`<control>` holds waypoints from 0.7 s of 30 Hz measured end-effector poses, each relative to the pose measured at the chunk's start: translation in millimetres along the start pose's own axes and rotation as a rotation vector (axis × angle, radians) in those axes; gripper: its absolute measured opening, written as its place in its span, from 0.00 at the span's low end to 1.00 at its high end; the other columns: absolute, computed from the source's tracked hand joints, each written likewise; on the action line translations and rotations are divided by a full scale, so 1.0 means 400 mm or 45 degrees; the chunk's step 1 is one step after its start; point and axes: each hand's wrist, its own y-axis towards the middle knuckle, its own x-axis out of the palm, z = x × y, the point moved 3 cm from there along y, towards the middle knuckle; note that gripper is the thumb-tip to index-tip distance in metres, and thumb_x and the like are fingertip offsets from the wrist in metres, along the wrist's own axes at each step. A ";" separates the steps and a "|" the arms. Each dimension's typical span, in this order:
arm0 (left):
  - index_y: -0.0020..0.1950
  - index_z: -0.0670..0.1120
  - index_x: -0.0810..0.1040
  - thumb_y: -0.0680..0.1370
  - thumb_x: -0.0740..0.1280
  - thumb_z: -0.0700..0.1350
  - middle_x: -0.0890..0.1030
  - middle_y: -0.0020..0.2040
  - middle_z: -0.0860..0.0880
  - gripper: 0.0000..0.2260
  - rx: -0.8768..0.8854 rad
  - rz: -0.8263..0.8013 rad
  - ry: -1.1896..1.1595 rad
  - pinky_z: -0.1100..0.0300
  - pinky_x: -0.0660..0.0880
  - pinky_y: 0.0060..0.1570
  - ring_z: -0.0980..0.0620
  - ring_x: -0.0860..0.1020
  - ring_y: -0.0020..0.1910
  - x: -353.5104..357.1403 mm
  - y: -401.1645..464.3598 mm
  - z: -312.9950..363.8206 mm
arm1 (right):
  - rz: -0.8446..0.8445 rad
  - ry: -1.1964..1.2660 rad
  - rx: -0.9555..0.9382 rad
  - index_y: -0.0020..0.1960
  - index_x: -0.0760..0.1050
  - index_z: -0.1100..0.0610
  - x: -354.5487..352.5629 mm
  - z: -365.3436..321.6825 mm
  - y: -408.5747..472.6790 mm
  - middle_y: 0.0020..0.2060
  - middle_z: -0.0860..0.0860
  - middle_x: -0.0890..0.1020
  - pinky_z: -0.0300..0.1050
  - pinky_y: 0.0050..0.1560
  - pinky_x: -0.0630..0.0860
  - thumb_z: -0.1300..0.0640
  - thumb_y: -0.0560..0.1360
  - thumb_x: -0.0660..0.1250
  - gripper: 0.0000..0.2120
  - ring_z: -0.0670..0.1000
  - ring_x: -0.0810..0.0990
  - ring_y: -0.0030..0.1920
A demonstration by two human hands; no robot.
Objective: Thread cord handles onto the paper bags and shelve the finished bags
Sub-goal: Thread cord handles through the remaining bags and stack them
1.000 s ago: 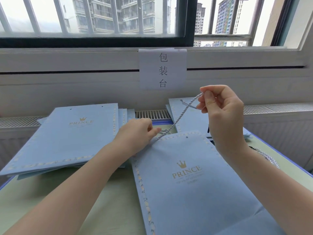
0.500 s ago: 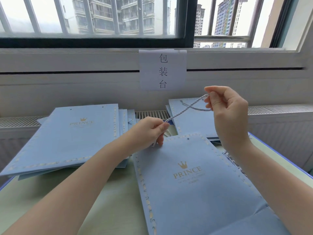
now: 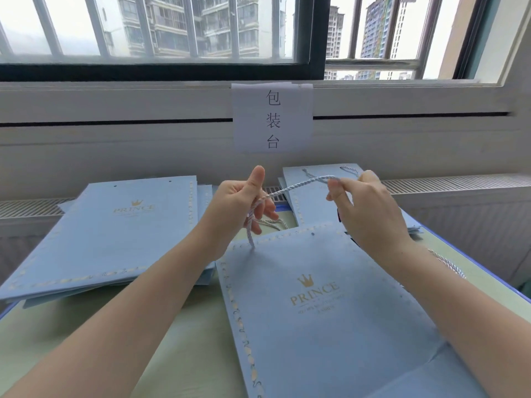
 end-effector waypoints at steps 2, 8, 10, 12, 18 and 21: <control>0.31 0.41 0.77 0.81 0.58 0.50 0.80 0.35 0.40 0.22 0.037 -0.007 0.303 0.65 0.73 0.31 0.52 0.77 0.30 0.015 0.000 -0.023 | 0.060 0.305 0.084 0.41 0.77 0.53 -0.013 -0.002 0.007 0.28 0.47 0.71 0.44 0.34 0.65 0.45 0.81 0.52 0.21 0.47 0.70 0.32; 0.57 0.47 0.79 0.76 0.68 0.49 0.81 0.54 0.49 0.12 -0.046 -0.222 0.878 0.52 0.73 0.57 0.52 0.78 0.54 0.059 -0.007 -0.112 | -0.224 0.808 0.183 0.43 0.77 0.52 0.008 -0.017 0.013 0.37 0.50 0.79 0.32 0.33 0.73 0.63 0.80 0.60 0.11 0.39 0.75 0.31; 0.59 0.48 0.79 0.75 0.69 0.53 0.79 0.58 0.50 0.15 -0.057 -0.200 0.943 0.50 0.71 0.60 0.51 0.76 0.59 0.060 -0.010 -0.105 | -0.338 0.854 0.239 0.43 0.78 0.51 0.020 -0.014 0.009 0.40 0.54 0.80 0.34 0.35 0.75 0.64 0.78 0.62 0.11 0.42 0.77 0.34; 0.60 0.47 0.78 0.75 0.69 0.53 0.79 0.60 0.50 0.17 -0.063 -0.217 0.957 0.49 0.71 0.61 0.51 0.75 0.60 0.061 -0.012 -0.097 | -0.358 0.750 0.193 0.43 0.79 0.50 0.026 -0.011 0.004 0.41 0.58 0.81 0.43 0.44 0.78 0.64 0.77 0.64 0.10 0.48 0.77 0.37; 0.58 0.48 0.77 0.76 0.68 0.53 0.77 0.58 0.52 0.14 -0.029 -0.131 0.962 0.51 0.71 0.59 0.52 0.74 0.59 0.061 -0.012 -0.074 | -0.379 0.493 0.019 0.40 0.76 0.53 0.029 -0.022 -0.004 0.34 0.51 0.81 0.44 0.44 0.77 0.63 0.76 0.65 0.09 0.48 0.80 0.34; 0.52 0.49 0.77 0.75 0.69 0.52 0.75 0.48 0.53 0.10 -0.006 -0.084 0.934 0.52 0.73 0.55 0.51 0.75 0.53 0.060 -0.009 -0.068 | -0.392 0.442 -0.034 0.42 0.78 0.54 0.027 -0.022 -0.002 0.34 0.47 0.80 0.40 0.42 0.75 0.62 0.76 0.66 0.06 0.44 0.78 0.34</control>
